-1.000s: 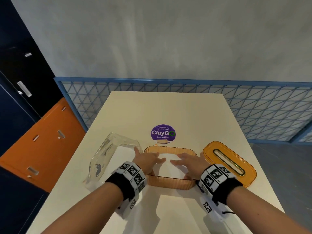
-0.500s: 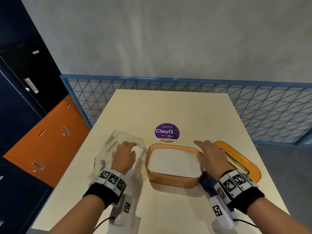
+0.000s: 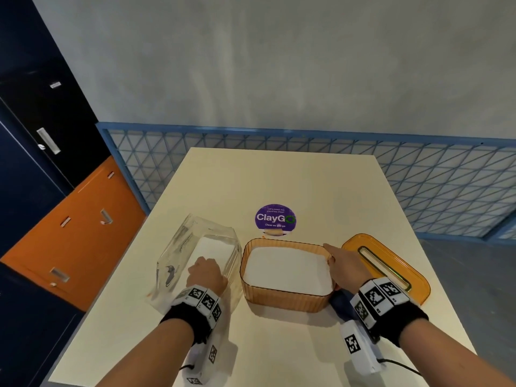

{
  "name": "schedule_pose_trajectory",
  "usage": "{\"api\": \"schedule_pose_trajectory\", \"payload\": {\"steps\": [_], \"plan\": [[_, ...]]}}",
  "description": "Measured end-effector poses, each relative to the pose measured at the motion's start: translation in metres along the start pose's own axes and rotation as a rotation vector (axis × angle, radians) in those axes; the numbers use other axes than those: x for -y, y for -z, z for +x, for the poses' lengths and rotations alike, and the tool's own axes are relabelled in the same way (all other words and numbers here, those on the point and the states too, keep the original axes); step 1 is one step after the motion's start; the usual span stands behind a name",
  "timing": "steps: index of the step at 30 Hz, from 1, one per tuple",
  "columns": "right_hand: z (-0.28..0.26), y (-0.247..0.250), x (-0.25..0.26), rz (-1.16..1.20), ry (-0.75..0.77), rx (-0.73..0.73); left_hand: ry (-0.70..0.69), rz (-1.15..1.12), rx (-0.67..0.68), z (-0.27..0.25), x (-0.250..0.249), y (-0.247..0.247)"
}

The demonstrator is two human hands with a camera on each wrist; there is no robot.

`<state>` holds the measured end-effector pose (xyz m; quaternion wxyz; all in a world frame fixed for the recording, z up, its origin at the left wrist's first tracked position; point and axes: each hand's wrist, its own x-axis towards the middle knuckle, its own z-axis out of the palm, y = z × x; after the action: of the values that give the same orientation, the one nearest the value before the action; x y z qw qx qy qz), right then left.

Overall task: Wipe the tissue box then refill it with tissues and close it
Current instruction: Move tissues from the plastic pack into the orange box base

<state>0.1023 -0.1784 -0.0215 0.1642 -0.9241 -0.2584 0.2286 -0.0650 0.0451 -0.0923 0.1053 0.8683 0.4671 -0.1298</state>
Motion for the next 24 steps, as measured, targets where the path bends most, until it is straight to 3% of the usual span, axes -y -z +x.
{"api": "schedule_pose_trajectory", "payload": {"steps": [4,13,21,24], "plan": [[0.0,-0.001,0.001,-0.032,0.005,-0.006,-0.026,0.095,-0.051,-0.001,-0.001,-0.002],[-0.001,0.0,0.002,-0.059,0.013,0.001,0.001,0.033,-0.057,0.004,-0.003,-0.004],[0.0,0.0,0.003,-0.117,0.009,0.033,-0.056,0.216,-0.063,-0.002,-0.004,-0.002],[0.001,0.001,0.002,-0.132,0.017,0.038,-0.052,0.162,-0.074,-0.004,-0.001,0.009]]}}
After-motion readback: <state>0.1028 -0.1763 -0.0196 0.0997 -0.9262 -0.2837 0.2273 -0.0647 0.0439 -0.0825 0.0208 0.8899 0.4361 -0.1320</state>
